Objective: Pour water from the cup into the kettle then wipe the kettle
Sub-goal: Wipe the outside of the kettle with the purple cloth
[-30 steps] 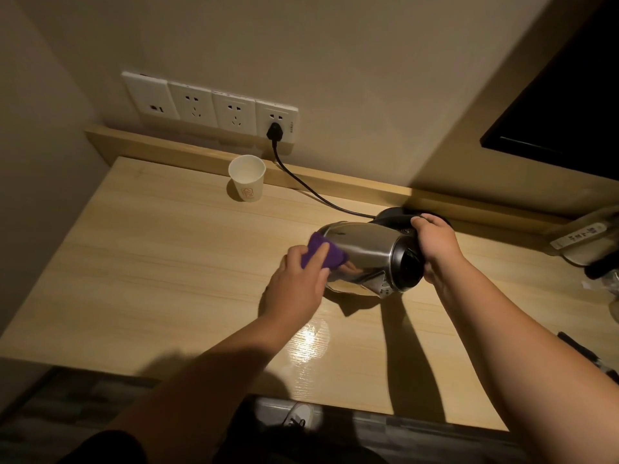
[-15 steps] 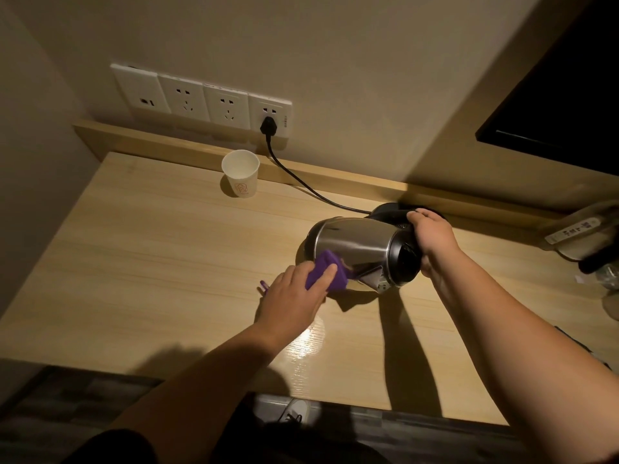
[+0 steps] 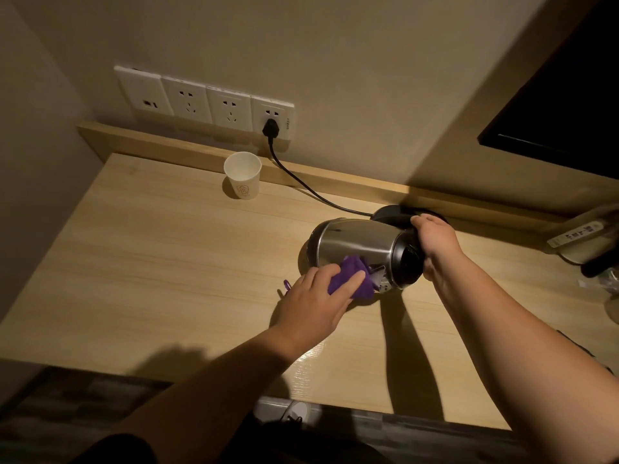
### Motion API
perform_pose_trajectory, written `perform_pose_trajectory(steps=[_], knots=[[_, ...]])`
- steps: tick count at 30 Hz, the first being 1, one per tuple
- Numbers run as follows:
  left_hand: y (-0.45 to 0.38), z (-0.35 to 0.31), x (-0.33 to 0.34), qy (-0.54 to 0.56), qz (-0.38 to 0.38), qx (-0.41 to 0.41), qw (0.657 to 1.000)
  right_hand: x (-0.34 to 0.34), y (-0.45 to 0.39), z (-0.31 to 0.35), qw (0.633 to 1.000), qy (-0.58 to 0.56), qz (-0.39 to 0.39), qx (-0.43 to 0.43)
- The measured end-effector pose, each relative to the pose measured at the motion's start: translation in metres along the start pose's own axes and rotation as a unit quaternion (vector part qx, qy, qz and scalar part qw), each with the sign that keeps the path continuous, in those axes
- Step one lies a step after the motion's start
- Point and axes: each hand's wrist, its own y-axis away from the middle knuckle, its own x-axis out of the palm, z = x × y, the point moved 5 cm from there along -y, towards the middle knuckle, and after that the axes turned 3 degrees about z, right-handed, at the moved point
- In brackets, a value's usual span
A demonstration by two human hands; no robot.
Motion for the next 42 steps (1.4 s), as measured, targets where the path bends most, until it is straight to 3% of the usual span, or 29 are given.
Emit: perform_pose_trajectory(steps=[4, 9, 12, 15, 19, 25, 31, 35, 42], knots=[[0.022, 0.021, 0.018, -0.048, 0.065, -0.007, 0.997, -0.003, -0.001, -0.001, 1.000, -0.008, 0.002, 0.005], [0.046, 0.060, 0.026, -0.028, 0.096, -0.156, 0.983, -0.004, 0.002, -0.001, 1.000, 0.004, 0.012, -0.011], [0.040, 0.075, 0.015, 0.092, 0.070, -0.249, 0.961, -0.003, 0.005, 0.002, 0.999, 0.028, 0.034, -0.027], [0.021, 0.087, -0.001, 0.264, 0.030, -0.338, 0.903, 0.000, 0.010, 0.008, 0.990, 0.090, 0.071, -0.080], [-0.021, 0.100, -0.015, 0.375, 0.034, -0.368, 0.850, 0.007, 0.019, 0.017, 0.959, 0.179, 0.130, -0.175], [-0.073, 0.104, -0.015, 0.297, 0.131, -0.302, 0.897, 0.011, 0.031, 0.022, 0.919, 0.251, 0.199, -0.231], [-0.086, 0.102, 0.000, 0.241, 0.234, -0.235, 0.912, 0.003, 0.032, 0.019, 0.919, 0.237, 0.192, -0.248], [-0.080, 0.099, 0.007, 0.215, 0.210, -0.238, 0.923, 0.001, 0.031, 0.015, 0.924, 0.223, 0.183, -0.249], [-0.051, 0.091, 0.007, 0.183, 0.095, -0.238, 0.949, 0.002, 0.026, 0.016, 0.935, 0.203, 0.163, -0.242]])
